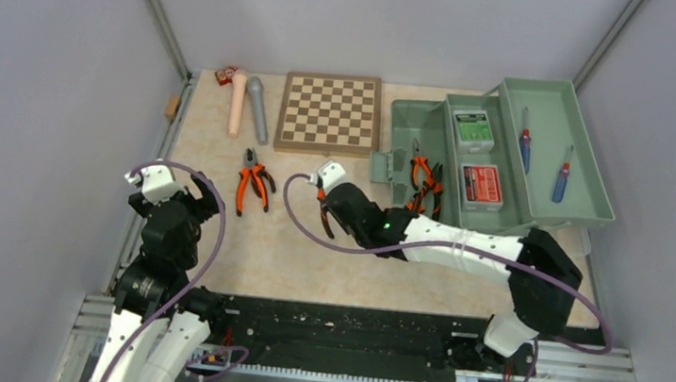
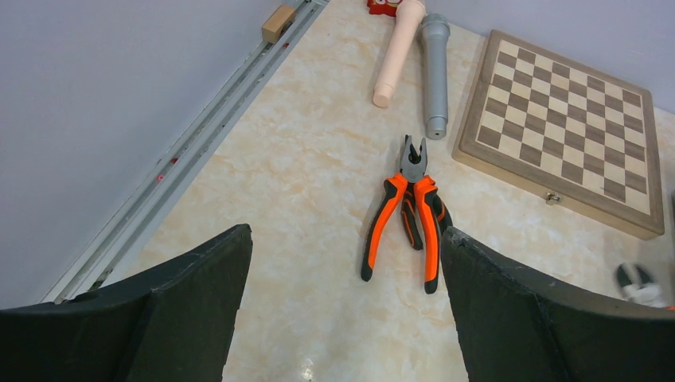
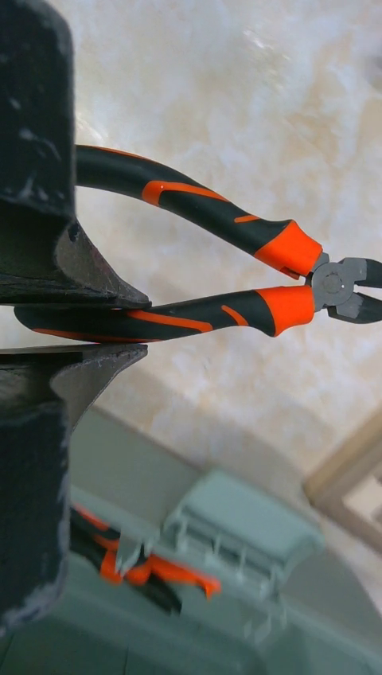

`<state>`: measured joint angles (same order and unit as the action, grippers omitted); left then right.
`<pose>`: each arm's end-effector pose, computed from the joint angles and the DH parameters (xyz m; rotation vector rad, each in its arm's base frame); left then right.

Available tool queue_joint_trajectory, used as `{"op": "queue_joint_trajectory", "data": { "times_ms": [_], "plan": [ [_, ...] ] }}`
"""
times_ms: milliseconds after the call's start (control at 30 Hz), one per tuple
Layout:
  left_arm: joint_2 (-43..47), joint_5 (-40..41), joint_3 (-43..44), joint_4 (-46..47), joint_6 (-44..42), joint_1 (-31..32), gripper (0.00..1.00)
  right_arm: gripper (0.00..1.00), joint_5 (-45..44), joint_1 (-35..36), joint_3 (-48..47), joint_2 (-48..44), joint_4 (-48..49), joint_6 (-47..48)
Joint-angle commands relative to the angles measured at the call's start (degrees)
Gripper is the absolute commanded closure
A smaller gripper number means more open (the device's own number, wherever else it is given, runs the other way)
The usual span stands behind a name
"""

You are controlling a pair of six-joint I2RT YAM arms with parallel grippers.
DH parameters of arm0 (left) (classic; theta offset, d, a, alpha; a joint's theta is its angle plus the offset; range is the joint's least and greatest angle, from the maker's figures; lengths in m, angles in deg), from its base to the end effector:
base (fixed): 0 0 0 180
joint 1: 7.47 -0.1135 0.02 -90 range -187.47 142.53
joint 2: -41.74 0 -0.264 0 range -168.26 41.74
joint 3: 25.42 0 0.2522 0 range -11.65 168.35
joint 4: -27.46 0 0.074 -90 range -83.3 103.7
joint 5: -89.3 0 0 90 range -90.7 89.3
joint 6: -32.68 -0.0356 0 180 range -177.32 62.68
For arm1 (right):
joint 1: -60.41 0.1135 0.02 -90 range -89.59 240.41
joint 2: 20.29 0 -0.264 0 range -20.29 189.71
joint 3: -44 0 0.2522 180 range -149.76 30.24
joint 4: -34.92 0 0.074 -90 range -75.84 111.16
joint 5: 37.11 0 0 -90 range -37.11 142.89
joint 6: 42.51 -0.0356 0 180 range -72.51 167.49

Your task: Pack the tool kit

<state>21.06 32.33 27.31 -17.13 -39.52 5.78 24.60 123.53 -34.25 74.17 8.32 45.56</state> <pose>0.0902 -0.0013 0.3180 -0.4736 1.6903 0.1213 0.1778 0.3135 0.2347 -0.9110 2.0165 0.0492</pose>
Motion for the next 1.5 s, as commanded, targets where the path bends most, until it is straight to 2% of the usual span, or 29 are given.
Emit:
{"op": "queue_joint_trajectory", "data": {
  "times_ms": [0, 233, 267, 533, 933, 1167, 1233, 1300, 1467],
  "plan": [
    [-0.36, 0.35, -0.17, 2.23, -0.58, -0.25, 0.08, 1.00, -10.29, -3.53, -0.39, -8.58, 5.35, 4.09],
    [-0.31, 0.27, -0.11, 2.19, -0.58, -0.25, 0.08, 1.00, -15.52, -13.86, 0.14, -12.79, 6.14, 5.65],
    [-0.32, 0.27, -0.15, 2.21, -0.58, -0.25, 0.08, 1.00, -16.65, -17.53, -0.05, -12.86, 7.51, 6.16],
    [-0.41, 0.36, -0.21, 2.20, -0.58, -0.25, 0.08, 1.00, -18.77, -26.55, -3.59, -5.57, 12.03, 7.73],
    [-0.57, 0.21, -0.23, 2.22, -0.64, -0.25, 0.08, 1.00, -20.53, -31.50, -11.90, 11.97, 15.39, 9.78],
    [-0.74, 0.27, -0.26, 2.37, -0.66, -0.20, 0.08, 0.99, -23.17, -33.11, -17.80, 18.98, 11.44, 8.68],
    [-0.83, 0.18, -0.20, 2.44, -0.66, -0.25, 0.08, 0.89, -22.99, -33.08, -18.12, 19.37, 10.73, 8.26],
    [-0.92, 0.14, -0.14, 2.44, -0.66, -0.25, 0.08, 0.68, -22.02, -33.14, -18.11, 18.80, 10.20, 7.50],
    [-1.19, 0.01, -0.18, 2.52, -0.73, -0.25, 0.08, 0.50, -17.25, -32.53, -16.86, 14.46, 9.89, 7.03]
  ]
}}
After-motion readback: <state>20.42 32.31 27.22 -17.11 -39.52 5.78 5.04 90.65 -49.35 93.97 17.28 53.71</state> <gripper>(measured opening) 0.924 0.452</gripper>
